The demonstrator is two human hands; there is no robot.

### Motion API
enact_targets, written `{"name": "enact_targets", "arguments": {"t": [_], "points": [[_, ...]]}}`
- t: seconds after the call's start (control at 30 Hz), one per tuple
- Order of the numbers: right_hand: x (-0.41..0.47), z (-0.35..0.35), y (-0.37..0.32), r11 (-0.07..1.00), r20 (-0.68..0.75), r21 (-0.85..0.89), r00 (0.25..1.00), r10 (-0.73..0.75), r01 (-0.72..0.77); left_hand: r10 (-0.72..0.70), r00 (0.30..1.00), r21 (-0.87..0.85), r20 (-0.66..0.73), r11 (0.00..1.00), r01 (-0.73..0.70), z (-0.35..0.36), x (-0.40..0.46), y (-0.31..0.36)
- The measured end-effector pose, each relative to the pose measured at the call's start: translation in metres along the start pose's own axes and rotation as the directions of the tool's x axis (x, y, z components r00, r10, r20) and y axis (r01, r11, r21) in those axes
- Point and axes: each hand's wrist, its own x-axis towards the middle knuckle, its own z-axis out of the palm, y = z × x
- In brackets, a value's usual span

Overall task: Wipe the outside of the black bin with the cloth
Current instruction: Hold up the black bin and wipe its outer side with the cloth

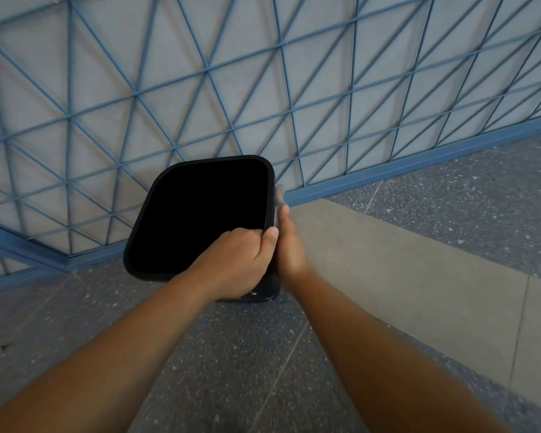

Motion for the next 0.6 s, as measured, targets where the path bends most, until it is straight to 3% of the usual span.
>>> {"name": "enact_targets", "arguments": {"t": [0.2,0.43,0.6], "points": [[-0.051,0.022,-0.015,0.998,-0.034,0.06,0.999,-0.035,0.037,0.003,1.0,-0.034,0.002,0.999,-0.003,0.003,-0.001,-0.004],[-0.002,0.004,-0.003,0.997,-0.033,-0.03,0.997,0.073,-0.074,-0.01,1.0,-0.014,0.008,1.0,0.01,-0.001,0.003,-0.006],[-0.051,0.018,-0.006,0.997,-0.026,-0.022,0.997,-0.069,0.069,0.038,0.997,-0.086,0.06,0.996,-0.033,-0.003,-0.004,-0.006]]}}
